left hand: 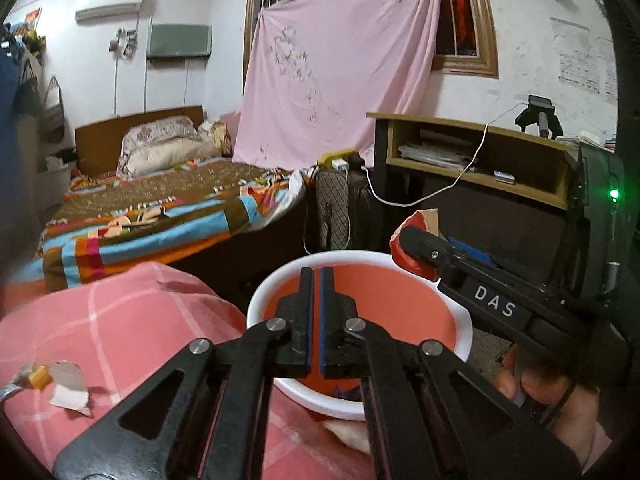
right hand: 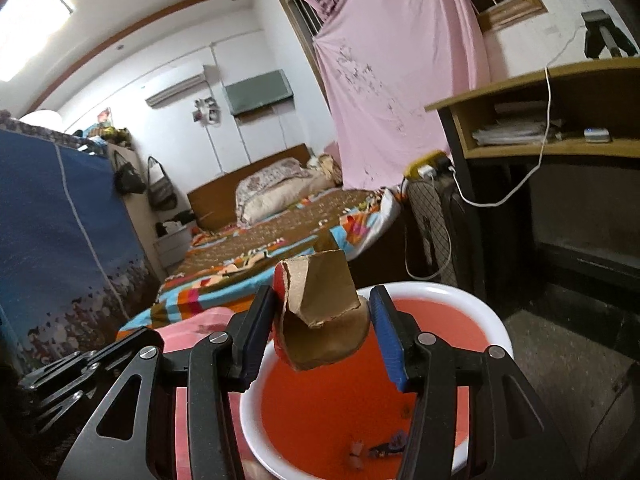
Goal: Collect trash
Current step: 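Carry tissue and paper cup over the bucket and open both tools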
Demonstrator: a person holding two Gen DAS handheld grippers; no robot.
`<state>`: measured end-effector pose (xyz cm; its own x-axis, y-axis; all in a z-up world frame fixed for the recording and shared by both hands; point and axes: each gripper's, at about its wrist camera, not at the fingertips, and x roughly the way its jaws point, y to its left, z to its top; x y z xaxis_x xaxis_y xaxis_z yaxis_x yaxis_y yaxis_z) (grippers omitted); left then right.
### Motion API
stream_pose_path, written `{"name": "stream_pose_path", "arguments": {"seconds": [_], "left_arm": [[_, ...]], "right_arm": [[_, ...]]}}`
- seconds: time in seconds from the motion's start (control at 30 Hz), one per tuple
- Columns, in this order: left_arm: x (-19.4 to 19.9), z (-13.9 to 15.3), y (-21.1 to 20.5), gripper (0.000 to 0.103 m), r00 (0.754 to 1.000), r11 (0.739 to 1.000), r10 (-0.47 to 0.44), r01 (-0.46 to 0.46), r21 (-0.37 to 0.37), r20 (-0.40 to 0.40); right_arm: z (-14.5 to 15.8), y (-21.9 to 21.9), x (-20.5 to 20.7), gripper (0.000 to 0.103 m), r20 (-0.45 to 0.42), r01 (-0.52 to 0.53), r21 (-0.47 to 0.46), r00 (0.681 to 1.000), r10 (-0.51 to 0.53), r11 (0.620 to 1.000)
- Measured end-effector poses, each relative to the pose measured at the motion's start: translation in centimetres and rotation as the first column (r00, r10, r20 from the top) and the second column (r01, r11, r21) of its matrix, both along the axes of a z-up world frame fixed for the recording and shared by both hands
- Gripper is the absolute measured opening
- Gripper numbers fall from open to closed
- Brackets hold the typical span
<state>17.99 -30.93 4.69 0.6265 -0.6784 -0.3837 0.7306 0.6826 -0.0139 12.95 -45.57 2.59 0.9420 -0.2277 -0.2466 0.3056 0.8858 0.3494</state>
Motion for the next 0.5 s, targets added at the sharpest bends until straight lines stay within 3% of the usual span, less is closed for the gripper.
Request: {"name": "stream_pose_path", "arguments": {"seconds": [0.5], "left_arm": [[2.2, -0.8, 1.1, 0.0, 0.986, 0.994, 0.096, -0.101, -0.031, -0.135]], "right_arm": [[-1.1, -0.1, 0.9, 0.058, -0.085, -0.028, 0.025, 0.996, 0.03, 0.999]]}}
